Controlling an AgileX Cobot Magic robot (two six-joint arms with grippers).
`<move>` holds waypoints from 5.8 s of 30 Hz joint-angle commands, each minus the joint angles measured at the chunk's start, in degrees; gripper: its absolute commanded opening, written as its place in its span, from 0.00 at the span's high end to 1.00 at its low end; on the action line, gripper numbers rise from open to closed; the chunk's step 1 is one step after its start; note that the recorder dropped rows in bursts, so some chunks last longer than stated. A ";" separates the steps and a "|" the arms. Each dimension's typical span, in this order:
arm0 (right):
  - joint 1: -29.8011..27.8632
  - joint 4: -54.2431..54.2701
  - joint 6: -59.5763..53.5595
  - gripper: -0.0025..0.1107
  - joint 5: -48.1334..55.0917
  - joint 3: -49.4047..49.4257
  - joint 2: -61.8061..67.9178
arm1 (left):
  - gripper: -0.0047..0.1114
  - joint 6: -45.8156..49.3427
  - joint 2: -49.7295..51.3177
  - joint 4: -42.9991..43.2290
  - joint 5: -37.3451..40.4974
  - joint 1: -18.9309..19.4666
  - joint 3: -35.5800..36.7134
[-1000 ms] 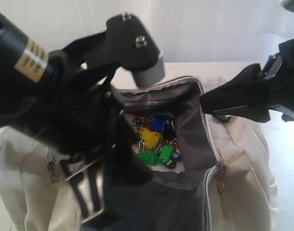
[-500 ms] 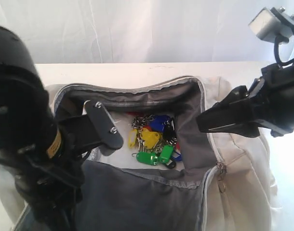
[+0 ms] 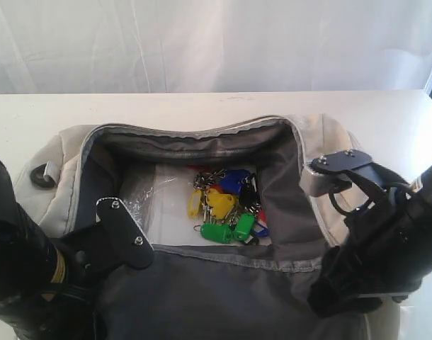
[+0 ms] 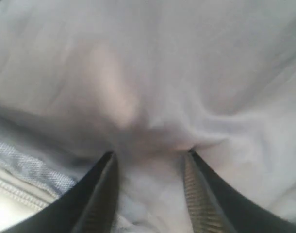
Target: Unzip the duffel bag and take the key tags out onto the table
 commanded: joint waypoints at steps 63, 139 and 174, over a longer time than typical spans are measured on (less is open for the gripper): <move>0.28 -12.93 10.50 0.64 -8.54 -6.93 -17.29 | 0.95 53.15 16.15 -68.92 -9.82 66.26 -14.82; 17.02 -21.04 17.83 0.55 -9.70 -45.59 44.54 | 0.96 60.19 -32.32 -61.04 5.35 62.39 6.80; 21.77 -22.64 14.92 0.33 -0.96 -66.58 62.15 | 0.96 60.30 -32.32 -61.87 5.70 62.39 6.80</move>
